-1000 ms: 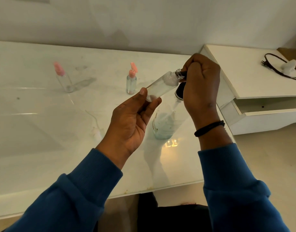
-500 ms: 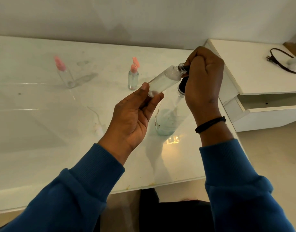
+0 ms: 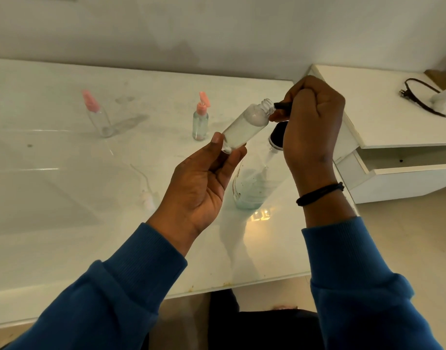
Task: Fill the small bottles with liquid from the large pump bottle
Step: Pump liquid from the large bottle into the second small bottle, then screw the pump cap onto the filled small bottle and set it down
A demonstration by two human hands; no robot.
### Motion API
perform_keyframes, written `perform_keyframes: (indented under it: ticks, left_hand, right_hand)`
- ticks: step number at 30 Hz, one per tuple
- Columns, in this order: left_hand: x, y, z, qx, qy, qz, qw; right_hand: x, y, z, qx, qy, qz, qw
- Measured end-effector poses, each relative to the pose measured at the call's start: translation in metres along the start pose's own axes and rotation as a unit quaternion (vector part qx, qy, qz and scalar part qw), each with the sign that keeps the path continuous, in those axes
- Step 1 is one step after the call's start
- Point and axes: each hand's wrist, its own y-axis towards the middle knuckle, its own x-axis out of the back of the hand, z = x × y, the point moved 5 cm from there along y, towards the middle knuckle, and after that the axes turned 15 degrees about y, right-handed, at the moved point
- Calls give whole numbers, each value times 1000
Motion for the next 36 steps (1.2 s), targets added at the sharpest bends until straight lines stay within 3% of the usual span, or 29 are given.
perform_keyframes:
  ticks: [16,18,21,24,30,36]
  left_hand:
    - [3,3,4,63,-88,28,994]
    - [4,3,3,63,-94,25,993]
    - [4,3,2,65,-102,29,992]
    - [2,3,-1,65,-115,33,991]
    - [-1,-1,-8,57,-93,33,993]
    - [-2,-1,-10,56,-96,46,993]
  right_hand:
    - [6,-4,12,10,-31,-62,998]
    - [6,-6,20,53,-57,-82,994]
    - [2,-18,48,192,-155,-132,960]
    - [-15,-31,67,268,-239,-86,929]
    - [-39,-37,58,146,-353,41,923]
    - [-36,-35,58,120,-361,28,924]
